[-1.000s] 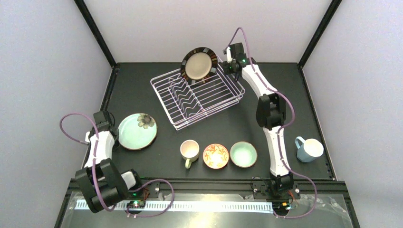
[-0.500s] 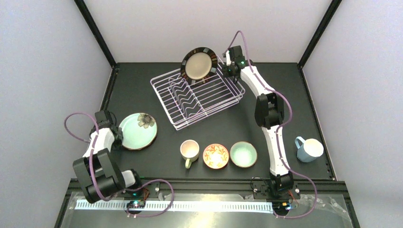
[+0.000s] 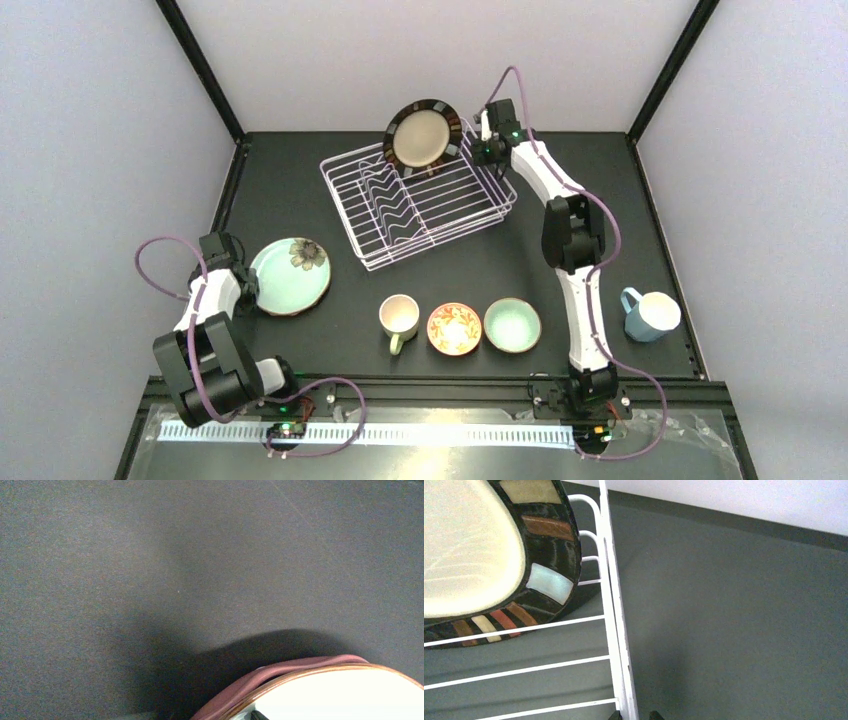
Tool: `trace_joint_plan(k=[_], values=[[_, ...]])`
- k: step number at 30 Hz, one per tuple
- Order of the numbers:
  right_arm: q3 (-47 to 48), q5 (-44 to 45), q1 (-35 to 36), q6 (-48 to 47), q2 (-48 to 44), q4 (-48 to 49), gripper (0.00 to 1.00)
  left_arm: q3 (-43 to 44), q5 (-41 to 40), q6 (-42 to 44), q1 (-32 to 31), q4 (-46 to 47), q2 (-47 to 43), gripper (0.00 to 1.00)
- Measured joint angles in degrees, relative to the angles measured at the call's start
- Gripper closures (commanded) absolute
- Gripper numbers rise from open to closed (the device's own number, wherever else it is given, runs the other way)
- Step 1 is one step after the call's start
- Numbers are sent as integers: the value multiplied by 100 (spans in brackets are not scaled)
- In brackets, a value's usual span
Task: Load the mixed dishes into the dish rack
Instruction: Move the dish rack to the center of the board.
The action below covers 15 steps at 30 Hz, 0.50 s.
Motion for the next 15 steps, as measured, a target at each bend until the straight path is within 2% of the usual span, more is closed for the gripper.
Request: trace_joint_plan(k=[15], values=[[-1565, 219, -328, 334, -949, 374, 73, 0, 72, 48, 0, -59, -116, 16]])
